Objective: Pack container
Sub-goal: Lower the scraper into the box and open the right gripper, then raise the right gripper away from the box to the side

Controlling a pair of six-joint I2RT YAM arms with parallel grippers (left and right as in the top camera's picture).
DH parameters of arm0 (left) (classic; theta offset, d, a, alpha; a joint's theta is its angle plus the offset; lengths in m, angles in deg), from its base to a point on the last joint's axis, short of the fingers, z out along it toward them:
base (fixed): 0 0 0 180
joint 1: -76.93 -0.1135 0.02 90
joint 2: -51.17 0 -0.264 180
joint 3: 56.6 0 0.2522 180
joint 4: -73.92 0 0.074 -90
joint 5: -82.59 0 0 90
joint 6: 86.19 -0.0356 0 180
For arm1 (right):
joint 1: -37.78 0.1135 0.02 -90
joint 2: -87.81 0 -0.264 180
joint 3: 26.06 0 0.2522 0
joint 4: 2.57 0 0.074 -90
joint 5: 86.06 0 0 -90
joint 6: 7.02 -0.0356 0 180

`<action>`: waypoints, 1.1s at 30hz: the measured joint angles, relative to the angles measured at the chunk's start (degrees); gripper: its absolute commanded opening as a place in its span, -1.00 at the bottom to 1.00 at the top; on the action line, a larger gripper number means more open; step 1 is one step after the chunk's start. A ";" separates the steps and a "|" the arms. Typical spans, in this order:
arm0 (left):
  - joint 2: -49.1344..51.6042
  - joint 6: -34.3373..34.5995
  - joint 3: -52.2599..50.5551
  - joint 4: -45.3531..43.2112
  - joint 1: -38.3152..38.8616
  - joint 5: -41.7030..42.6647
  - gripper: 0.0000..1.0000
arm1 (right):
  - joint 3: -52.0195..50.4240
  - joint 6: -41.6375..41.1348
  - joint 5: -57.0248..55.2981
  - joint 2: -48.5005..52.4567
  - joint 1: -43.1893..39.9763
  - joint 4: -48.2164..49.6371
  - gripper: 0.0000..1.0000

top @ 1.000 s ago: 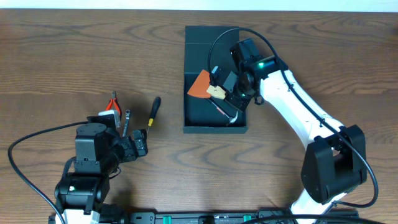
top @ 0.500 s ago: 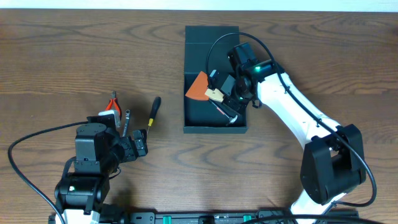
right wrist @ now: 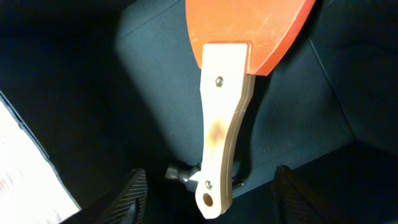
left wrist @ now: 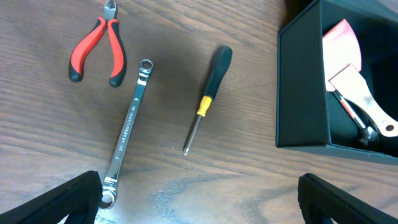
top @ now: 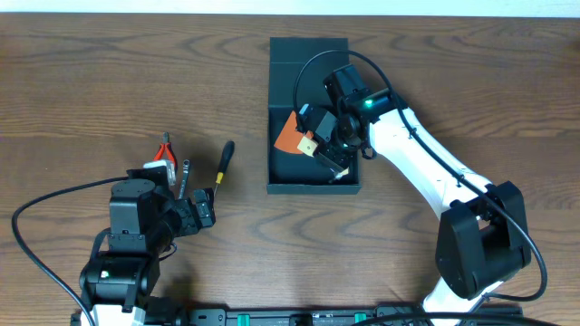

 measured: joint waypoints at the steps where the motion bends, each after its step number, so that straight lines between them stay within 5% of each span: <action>1: 0.00 0.00 0.00 0.00 0.00 0.00 0.97 | 0.00 -0.44 0.00 0.00 0.00 0.20 0.10; 8: 0.02 0.00 0.00 0.00 0.00 0.02 0.97 | 0.04 -2.16 -0.02 0.00 0.00 1.01 0.01; 12: 0.00 0.00 0.00 -0.13 0.00 0.02 0.97 | 2.05 -4.81 -0.04 0.00 0.00 0.39 0.11; 13: 0.00 0.00 0.00 -0.20 0.00 0.02 0.97 | 3.32 -5.64 -0.04 0.00 0.00 -0.02 0.21; 15: 0.02 0.00 0.00 -0.20 0.00 0.02 0.96 | 7.04 -8.00 0.00 -0.02 -0.02 -0.57 0.98; 24: 0.24 0.02 1.38 1.70 0.00 0.00 0.97 | 20.46 -26.64 -3.93 -7.50 -8.22 -1.42 0.99; 33: 15.80 -4.02 28.76 22.23 0.00 0.02 0.97 | 21.24 -38.40 -5.42 -13.57 -22.69 -8.07 0.99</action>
